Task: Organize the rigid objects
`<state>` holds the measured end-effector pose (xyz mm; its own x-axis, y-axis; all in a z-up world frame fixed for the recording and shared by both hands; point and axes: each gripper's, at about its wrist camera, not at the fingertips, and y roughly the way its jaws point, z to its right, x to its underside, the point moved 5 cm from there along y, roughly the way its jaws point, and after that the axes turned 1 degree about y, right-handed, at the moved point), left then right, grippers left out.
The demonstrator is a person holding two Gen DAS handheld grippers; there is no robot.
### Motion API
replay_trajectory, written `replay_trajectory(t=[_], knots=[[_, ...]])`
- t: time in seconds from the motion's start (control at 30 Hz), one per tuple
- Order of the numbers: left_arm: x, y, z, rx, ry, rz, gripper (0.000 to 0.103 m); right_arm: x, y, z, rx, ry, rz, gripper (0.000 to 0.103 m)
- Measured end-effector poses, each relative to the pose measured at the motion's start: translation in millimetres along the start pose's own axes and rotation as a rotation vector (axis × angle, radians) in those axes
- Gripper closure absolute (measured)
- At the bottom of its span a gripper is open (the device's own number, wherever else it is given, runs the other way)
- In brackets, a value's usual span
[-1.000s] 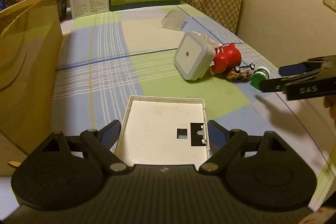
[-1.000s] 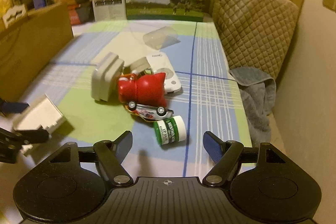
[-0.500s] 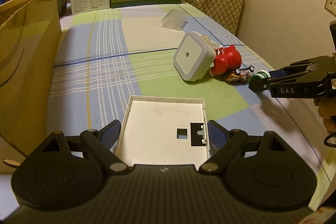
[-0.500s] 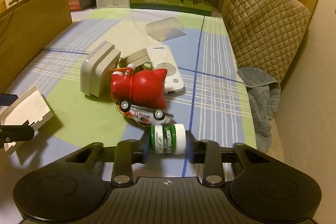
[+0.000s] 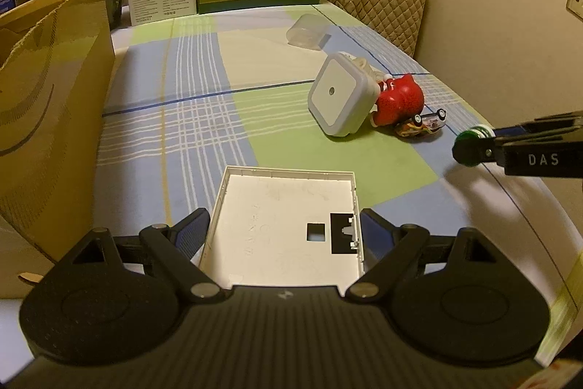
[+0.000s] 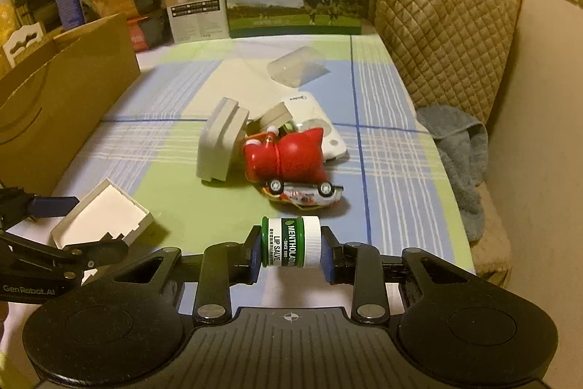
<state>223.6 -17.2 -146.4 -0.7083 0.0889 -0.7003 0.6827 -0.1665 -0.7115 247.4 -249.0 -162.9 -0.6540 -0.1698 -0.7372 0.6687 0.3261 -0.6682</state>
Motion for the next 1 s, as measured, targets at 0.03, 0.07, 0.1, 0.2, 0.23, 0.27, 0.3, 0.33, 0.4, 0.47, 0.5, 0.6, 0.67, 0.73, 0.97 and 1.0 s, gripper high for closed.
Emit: replay_trajectory(t=[0.03,0.07,0.1,0.2,0.23,0.27,0.3,0.33,0.4,0.47,0.5,0.6,0.67,0.73,0.97,1.0], knots=[[0.0,-0.2,0.7,-0.003,0.001,-0.001,0.018,1.1,0.4,0.1,0.004,0.008,-0.008,0.074],[0.1,-0.5,0.9,-0.005,0.002,-0.001,0.018,2.6,0.6,0.0,0.006,0.014,-0.013,0.074],[0.2,-0.9,1.3,-0.005,0.001,-0.001,0.018,3.2,0.5,0.3,0.005,0.02,-0.016,0.074],[0.2,-2.4,2.9,-0.008,0.009,0.004,0.018,4.5,-0.9,2.7,0.005,0.024,-0.013,0.074],[0.3,-3.1,3.5,-0.009,0.011,0.004,0.018,4.3,-1.7,3.1,0.005,0.03,-0.011,0.074],[0.3,-4.3,4.0,-0.01,0.009,0.004,0.018,4.4,-2.1,3.3,0.002,0.037,-0.01,0.074],[0.2,-6.1,4.8,-0.008,0.008,0.005,0.018,4.5,-3.0,2.9,-0.002,0.044,-0.008,0.074],[0.3,-7.8,5.6,-0.008,0.011,0.006,0.018,5.2,-4.2,1.7,-0.005,0.048,-0.006,0.074],[1.0,-11.5,8.2,-0.004,0.014,0.007,0.018,7.2,-7.1,-3.1,-0.01,0.048,-0.007,0.074],[1.7,-15.8,10.5,-0.002,0.017,0.007,0.018,11.1,-10.6,-9.7,-0.016,0.051,-0.007,0.074],[2.2,-18.6,11.4,-0.002,0.021,0.008,0.018,12.6,-12.7,-12.5,-0.016,0.05,-0.006,0.074],[3.5,-27.7,11.4,0.0,0.014,0.005,0.018,15.7,-22.5,-19.0,-0.013,0.051,0.01,0.074],[3.2,-35.8,11.4,-0.007,0.018,0.009,0.018,18.7,-29.5,-21.6,-0.006,0.065,0.02,0.074],[3.3,-45.2,11.3,-0.015,0.013,0.016,0.018,21.8,-36.4,-23.8,0.0,0.084,0.024,0.074],[8.9,-82.5,13.5,-0.029,-0.052,0.031,0.018,29.4,-65.9,-42.0,0.012,0.071,0.049,0.074],[10.0,-88.2,14.5,-0.03,-0.06,0.035,0.018,30.2,-70.9,-44.2,0.012,0.075,0.054,0.074]])
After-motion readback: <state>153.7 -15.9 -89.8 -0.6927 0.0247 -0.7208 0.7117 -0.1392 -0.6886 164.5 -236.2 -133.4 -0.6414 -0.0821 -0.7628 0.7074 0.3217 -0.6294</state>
